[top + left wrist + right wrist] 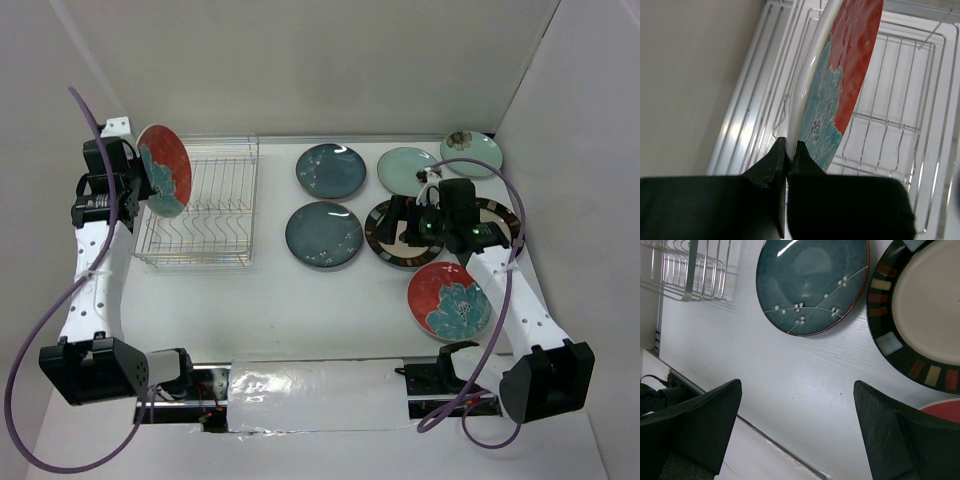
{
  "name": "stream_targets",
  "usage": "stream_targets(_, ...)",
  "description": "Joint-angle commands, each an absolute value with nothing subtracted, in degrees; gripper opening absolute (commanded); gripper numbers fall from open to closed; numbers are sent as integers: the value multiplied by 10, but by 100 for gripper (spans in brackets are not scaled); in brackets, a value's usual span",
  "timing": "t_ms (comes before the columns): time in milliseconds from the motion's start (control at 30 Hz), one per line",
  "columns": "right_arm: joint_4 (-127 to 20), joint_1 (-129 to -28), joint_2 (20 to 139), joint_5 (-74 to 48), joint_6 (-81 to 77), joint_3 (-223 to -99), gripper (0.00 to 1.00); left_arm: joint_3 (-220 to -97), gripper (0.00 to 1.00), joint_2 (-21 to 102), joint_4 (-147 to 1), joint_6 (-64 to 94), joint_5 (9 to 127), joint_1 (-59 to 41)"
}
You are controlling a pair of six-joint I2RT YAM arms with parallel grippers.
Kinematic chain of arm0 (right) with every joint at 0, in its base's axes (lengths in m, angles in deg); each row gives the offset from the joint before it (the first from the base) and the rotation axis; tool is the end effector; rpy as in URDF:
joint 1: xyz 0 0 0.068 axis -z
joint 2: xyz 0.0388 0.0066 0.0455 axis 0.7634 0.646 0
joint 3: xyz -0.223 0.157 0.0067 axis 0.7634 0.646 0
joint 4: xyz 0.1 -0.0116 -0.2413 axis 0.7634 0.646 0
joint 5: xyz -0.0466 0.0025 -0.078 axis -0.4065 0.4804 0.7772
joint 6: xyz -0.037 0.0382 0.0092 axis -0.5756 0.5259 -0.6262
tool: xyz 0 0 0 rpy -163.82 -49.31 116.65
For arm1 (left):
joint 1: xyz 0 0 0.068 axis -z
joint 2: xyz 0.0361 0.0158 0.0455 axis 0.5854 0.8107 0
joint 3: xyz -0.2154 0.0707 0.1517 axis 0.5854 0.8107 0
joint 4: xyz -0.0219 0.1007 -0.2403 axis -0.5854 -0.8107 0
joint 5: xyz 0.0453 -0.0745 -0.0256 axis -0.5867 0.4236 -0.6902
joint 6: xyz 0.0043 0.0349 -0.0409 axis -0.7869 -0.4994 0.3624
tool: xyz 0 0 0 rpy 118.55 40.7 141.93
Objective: Load the plates into the dish rack
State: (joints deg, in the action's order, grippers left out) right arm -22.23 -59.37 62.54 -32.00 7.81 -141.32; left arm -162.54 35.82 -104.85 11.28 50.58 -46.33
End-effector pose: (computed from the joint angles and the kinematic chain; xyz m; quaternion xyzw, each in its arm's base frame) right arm 0.2304 0.0549 0.3077 -0.0416 0.8868 0.2941 0.3540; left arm 0.2658 0.0552 0.3999 -0.1776 0.8203 0.0809 0.5376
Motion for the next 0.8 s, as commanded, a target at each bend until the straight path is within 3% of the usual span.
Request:
stream_targets(0,-217,-615,610,-305,64,-1416,99,-1695,0,354,-849,23,488,-461)
stream_targets(300,-211,-635,610,-294,59,-1389,99,-1701,0,398,-804,-57,406,-461)
stream_targets(767,-217,-645,595,-277,54,-1373,99,-1629,0,410,-753,-64,396,-479)
